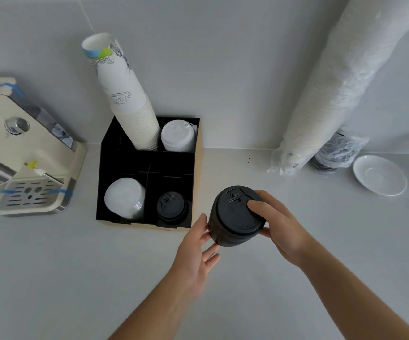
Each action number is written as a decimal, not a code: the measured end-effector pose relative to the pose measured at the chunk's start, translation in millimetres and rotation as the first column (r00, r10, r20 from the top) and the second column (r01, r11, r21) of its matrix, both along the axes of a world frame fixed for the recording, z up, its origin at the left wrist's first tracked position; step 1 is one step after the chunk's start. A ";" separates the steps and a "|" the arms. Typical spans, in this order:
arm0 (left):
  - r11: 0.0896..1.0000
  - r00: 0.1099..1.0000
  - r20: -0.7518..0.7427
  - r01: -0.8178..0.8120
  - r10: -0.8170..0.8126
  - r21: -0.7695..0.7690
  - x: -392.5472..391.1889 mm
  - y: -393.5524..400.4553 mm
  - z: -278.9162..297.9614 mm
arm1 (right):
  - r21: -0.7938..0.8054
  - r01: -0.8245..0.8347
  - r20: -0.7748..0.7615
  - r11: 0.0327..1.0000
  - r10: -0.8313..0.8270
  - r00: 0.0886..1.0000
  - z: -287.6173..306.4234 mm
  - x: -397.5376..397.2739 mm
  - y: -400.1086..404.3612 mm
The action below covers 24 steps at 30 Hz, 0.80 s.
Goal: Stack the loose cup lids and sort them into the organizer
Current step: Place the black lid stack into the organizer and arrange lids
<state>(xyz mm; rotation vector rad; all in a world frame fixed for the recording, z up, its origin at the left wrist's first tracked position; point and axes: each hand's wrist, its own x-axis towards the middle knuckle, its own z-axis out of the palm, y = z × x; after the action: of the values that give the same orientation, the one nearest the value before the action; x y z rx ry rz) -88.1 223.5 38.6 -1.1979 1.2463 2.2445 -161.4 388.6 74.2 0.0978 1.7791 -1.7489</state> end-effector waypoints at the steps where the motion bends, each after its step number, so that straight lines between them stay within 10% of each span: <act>1: 1.000 1.000 -0.008 -0.009 0.009 0.004 4.0 -6.3 0.2 | -0.001 -0.001 -0.005 1.000 0.001 1.000 1.6 3.6 -5.8; 24: 0.969 0.973 -0.138 -0.160 0.187 0.186 34.8 -128.6 23.4 | 0.146 -0.071 -0.122 0.987 0.089 0.989 46.9 13.3 -140.7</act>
<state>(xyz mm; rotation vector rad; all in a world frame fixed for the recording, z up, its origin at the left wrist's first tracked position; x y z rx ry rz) -53.3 94.8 61.9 -1.1250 1.0050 2.5579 -148.1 247.9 121.1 -0.0273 1.9716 -1.6028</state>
